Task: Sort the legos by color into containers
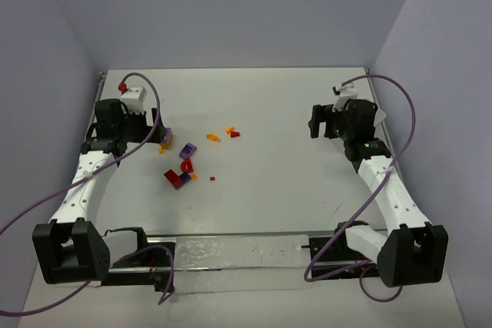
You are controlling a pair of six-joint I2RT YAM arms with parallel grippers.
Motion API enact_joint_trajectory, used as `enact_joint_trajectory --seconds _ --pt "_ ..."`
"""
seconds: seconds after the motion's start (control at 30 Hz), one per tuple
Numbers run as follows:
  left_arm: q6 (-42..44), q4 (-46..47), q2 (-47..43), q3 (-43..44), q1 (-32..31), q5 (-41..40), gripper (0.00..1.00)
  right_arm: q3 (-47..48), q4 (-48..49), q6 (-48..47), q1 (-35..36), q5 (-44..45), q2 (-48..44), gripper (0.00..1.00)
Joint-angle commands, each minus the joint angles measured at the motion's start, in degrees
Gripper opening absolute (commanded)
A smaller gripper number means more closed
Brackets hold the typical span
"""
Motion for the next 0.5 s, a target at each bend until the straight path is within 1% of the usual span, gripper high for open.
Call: enact_joint_trajectory --seconds 0.0,0.07,0.17,0.3,0.37,0.4,0.47 --pt "2.9 -0.4 -1.6 1.8 0.4 0.0 0.99 -0.7 4.1 0.8 0.4 1.7 -2.5 1.00" --pt "3.2 -0.8 -1.6 2.1 0.4 -0.4 0.99 -1.3 4.9 0.6 0.4 1.8 -2.7 1.00" --pt "3.4 -1.5 -0.9 3.7 0.4 -1.2 0.99 -0.2 3.6 0.8 0.3 2.2 -1.6 1.00" --pt "2.7 -4.0 2.0 7.8 0.3 -2.2 0.99 0.6 2.9 0.4 0.4 2.2 -0.1 1.00" --pt "2.5 -5.4 3.7 10.2 0.0 -2.0 0.99 0.9 2.3 -0.9 0.4 1.3 0.2 1.00" --pt "2.1 -5.9 4.5 11.2 -0.2 -2.4 0.99 1.3 1.1 -2.5 0.3 -0.8 0.3 1.00" --pt "1.3 -7.7 8.4 15.3 -2.6 -4.8 0.99 1.4 0.4 -3.1 0.4 -1.9 1.0 1.00"
